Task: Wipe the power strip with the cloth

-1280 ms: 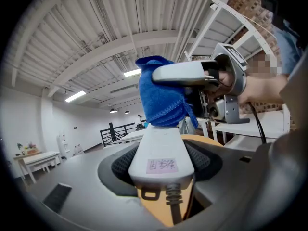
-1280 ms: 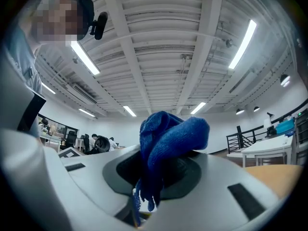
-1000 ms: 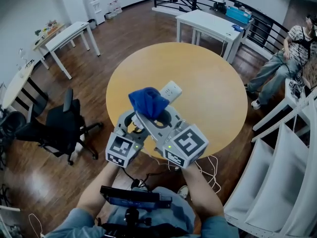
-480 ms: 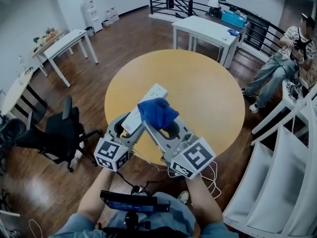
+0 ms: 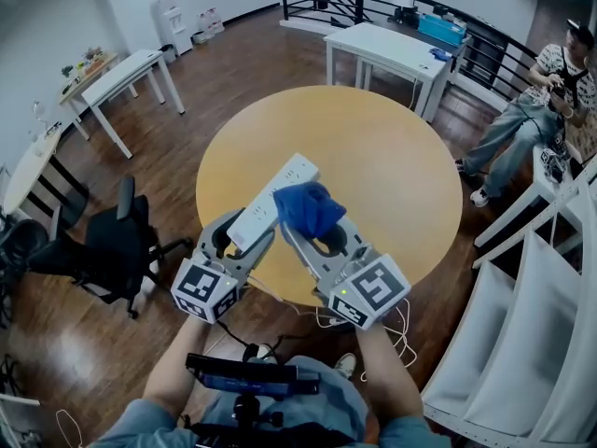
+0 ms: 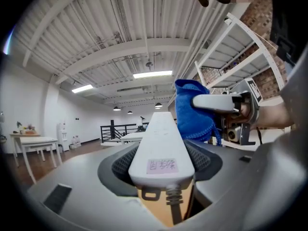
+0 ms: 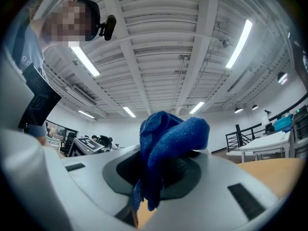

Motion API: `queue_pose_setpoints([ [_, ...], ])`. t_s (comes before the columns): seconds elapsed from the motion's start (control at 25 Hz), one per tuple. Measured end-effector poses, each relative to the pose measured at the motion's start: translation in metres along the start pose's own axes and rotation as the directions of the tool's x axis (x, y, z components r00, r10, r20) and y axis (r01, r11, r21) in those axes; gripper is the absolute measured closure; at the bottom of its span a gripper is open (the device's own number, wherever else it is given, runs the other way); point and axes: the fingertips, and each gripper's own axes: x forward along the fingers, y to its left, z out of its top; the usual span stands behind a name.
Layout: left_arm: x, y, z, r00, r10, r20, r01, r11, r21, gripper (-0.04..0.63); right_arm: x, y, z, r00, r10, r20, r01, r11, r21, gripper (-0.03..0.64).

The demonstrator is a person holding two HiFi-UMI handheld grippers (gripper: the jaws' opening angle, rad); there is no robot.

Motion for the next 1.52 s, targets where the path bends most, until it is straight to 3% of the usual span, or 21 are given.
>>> queue_pose_setpoints([
  [0.36,-0.007,0.0,0.0,0.999,-0.029,0.042,0.027,0.999,0.046,0.304,-0.017,-0.034,0.018,0.997,-0.075,0.021,0.075,0.997,-0.027,0.552],
  [0.96,-0.017,-0.015,0.002,0.995,-0.096,0.036,0.091,0.988,0.127,0.304,-0.042,-0.085,0.035,0.975,-0.214,0.059,0.214,0.977,-0.001,0.554],
  [1.52,-0.011,-0.038,0.003,0.99,-0.138,0.004,0.135,0.974,0.181,0.304,0.002,-0.108,0.058,0.984,-0.177,0.004,0.177,0.983,-0.052,0.554],
])
